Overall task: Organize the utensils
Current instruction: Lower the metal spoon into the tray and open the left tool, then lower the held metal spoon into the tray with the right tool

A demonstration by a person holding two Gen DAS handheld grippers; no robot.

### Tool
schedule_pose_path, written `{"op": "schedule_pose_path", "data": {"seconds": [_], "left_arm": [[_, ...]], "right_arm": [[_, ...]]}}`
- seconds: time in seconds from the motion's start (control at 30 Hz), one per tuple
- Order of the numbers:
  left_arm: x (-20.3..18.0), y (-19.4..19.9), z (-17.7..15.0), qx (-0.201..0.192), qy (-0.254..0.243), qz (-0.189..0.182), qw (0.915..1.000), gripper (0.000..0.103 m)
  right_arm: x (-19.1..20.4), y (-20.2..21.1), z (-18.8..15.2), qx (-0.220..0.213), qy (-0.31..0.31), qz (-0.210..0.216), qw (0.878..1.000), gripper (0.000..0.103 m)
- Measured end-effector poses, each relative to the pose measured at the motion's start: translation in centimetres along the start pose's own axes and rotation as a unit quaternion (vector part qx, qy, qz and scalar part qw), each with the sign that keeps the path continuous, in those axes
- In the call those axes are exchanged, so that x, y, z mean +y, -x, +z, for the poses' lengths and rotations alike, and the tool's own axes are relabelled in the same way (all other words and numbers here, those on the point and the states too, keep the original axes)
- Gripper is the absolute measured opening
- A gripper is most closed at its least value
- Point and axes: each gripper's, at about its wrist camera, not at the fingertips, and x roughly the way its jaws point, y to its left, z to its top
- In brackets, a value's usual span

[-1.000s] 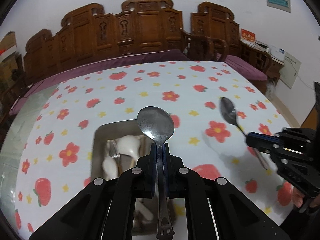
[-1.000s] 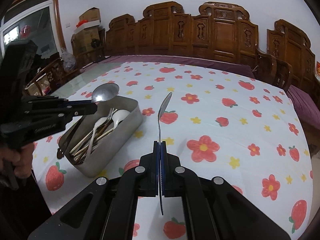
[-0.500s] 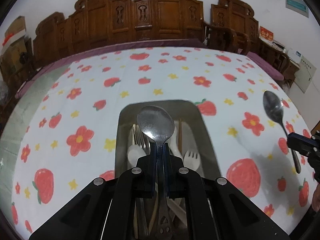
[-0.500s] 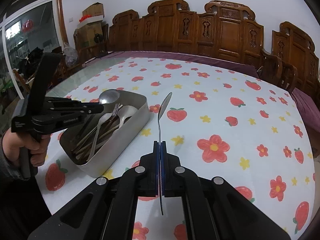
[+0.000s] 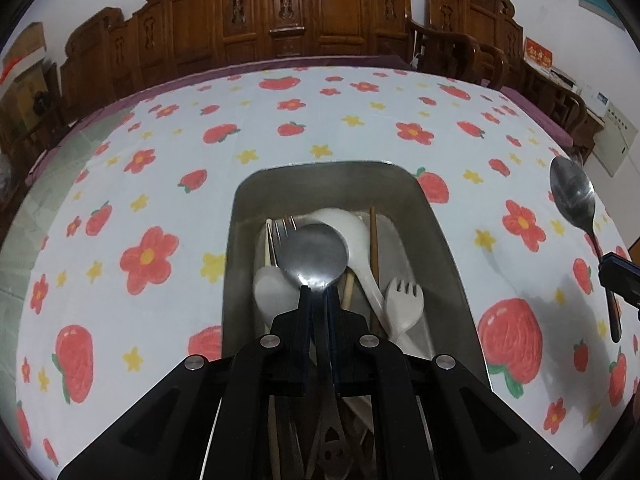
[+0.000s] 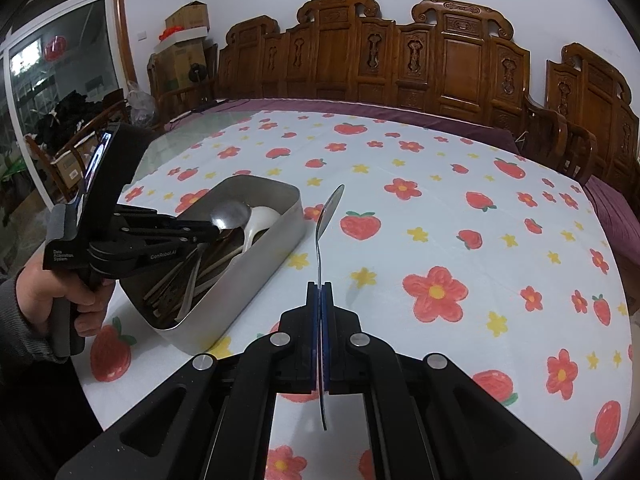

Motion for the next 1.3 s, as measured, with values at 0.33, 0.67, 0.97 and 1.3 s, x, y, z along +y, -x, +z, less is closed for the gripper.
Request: {"op": "schedule_pose_path", "data": {"seconds": [0.33,0.67,0.97,1.3], "left_arm": [[0.5,3.3,-0.2,-0.036,-0.001,0.017,0.9992,0.025],[1.0,7.0,-0.6,-0.078,-0.003,0.027,0.9966,0.087],[2.9,8.3,-1.6,-0.079,0.018,0.029,0.9962,0.095],[4.6,9.9,-1.1,-0.097,0.019,0.031,0.9947,0.095]], "right_arm": [[1.5,0.6,0.2,-0.009,0.002,0.012,1.000,0.002],[3.2,2.1,0.5,-0.024,-0.003,0.019,1.000,0.002],[4.8,2.0,0.3,-0.020,-0.008,0.031,0.999,0.002],[8.2,-0.6,1.3,-0.006,-0.017,0.049,0.999,0.002]]}}
